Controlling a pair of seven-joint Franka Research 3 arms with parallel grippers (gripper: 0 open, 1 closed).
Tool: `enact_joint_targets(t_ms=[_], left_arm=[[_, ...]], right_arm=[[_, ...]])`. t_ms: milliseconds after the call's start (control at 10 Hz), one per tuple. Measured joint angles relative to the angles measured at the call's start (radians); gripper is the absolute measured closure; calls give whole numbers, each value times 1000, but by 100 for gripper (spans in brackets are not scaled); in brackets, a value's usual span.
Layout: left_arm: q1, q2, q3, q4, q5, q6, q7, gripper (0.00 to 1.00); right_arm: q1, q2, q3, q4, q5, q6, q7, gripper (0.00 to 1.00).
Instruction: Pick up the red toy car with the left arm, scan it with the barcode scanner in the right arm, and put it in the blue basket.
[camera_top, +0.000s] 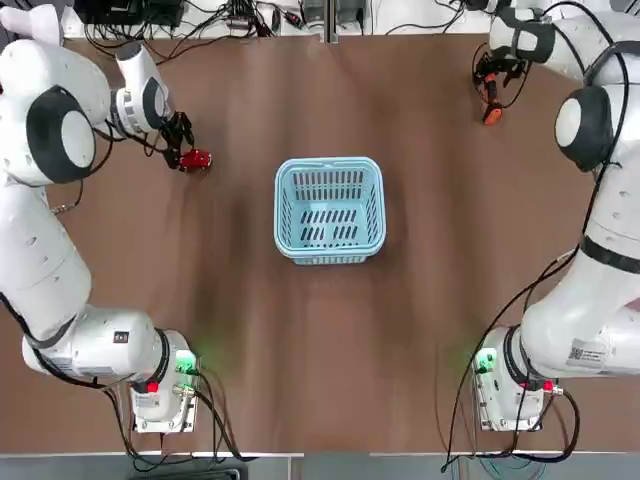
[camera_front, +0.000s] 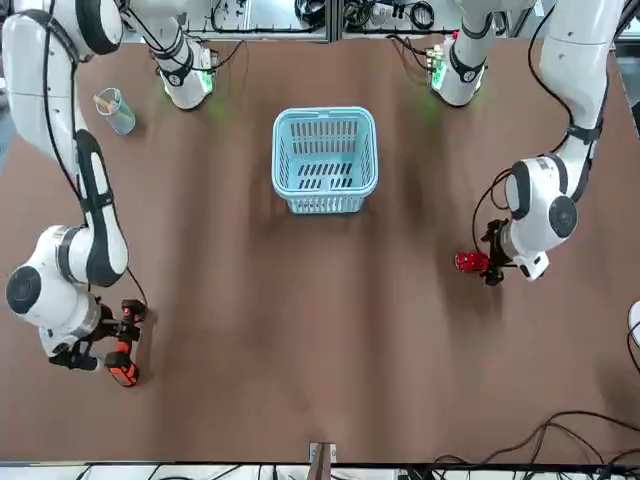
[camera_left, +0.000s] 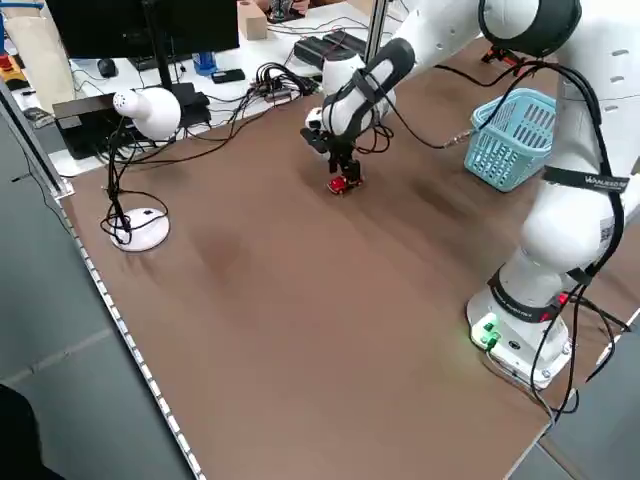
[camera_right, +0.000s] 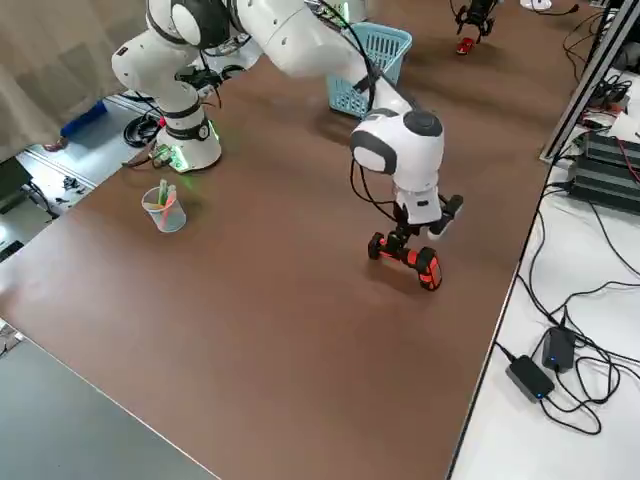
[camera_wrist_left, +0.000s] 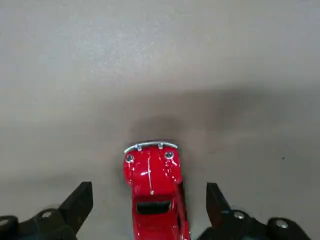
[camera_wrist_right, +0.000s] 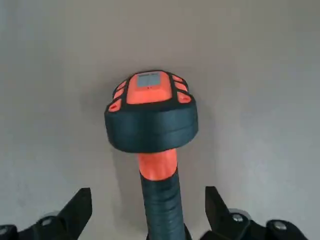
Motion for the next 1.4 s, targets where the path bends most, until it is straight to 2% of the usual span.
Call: enact_joint_targets(t_ms=[400, 600, 800, 900, 1200, 1300, 1400], left_arm=[[0, 28, -18, 0, 0, 34, -31, 1], [0, 29, -18, 0, 0, 36, -39, 6], [0, 29, -18, 0, 0, 38, -45, 33], [0, 29, -18, 1, 0, 41, -46, 50], [0, 22, -22, 7, 0, 44, -46, 52], [0, 10, -30, 13, 0, 39, -46, 52], [0, -9, -47, 22, -1, 32, -56, 52]], right_arm=[[0, 21, 0, 0, 0, 24, 0, 1], [0, 29, 0, 0, 0, 37, 0, 2], [0, 39, 0, 0, 0, 55, 0, 7], [0, 39, 0, 0, 0, 57, 0, 14], [0, 39, 0, 1, 0, 58, -1, 27], [0, 39, 0, 1, 0, 58, -1, 37], [0, 39, 0, 1, -1, 58, -1, 41]])
